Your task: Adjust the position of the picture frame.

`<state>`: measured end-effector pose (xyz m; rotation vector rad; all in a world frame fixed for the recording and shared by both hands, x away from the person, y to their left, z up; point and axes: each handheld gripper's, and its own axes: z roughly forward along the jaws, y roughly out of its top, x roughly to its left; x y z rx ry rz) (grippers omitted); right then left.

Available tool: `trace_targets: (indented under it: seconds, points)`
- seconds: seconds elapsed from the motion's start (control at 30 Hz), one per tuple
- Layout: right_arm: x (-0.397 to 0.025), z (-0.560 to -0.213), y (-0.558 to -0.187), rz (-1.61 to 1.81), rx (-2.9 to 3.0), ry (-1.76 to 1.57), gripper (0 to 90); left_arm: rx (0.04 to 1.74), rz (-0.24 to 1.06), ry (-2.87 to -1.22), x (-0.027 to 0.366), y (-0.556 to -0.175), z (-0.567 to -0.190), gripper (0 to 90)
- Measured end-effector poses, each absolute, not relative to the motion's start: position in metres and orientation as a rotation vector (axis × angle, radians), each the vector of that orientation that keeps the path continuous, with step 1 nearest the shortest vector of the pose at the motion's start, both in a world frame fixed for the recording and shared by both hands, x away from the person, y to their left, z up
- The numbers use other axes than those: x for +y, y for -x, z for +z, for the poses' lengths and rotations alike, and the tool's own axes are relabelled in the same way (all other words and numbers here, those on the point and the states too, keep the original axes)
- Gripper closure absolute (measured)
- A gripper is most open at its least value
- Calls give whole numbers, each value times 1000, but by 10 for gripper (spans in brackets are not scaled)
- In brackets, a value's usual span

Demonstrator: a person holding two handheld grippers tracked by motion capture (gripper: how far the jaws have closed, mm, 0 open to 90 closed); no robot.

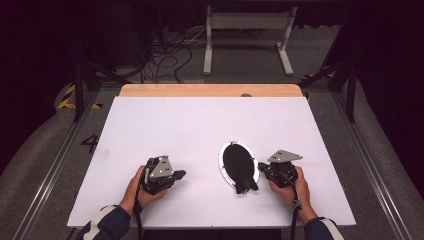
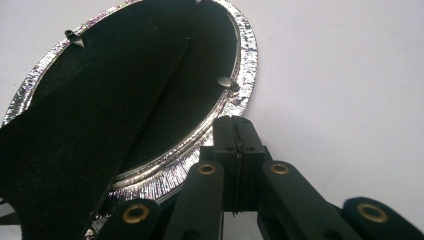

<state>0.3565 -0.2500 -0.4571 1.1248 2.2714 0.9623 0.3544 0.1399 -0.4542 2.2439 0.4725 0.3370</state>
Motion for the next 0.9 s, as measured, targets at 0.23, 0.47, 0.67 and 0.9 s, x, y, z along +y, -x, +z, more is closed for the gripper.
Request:
trace_targets:
  seconds: [0.23, 0.47, 0.67, 0.9]
  points:
    - [-253, -457, -357, 958, 2268, -1141, 900, 445, 322, -2242, 125, -357, -453, 900]
    - [-253, -457, -354, 996, 2298, -1157, 900, 412, 310, -2260, 109, -358, -453, 900]
    - [-250, -456, -352, 1012, 2315, -1155, 900, 399, 299, -2277, 102, -360, -454, 899]
    - [-241, -457, -349, 1015, 2332, -1125, 900, 375, 285, -2290, 90, -360, -456, 897]
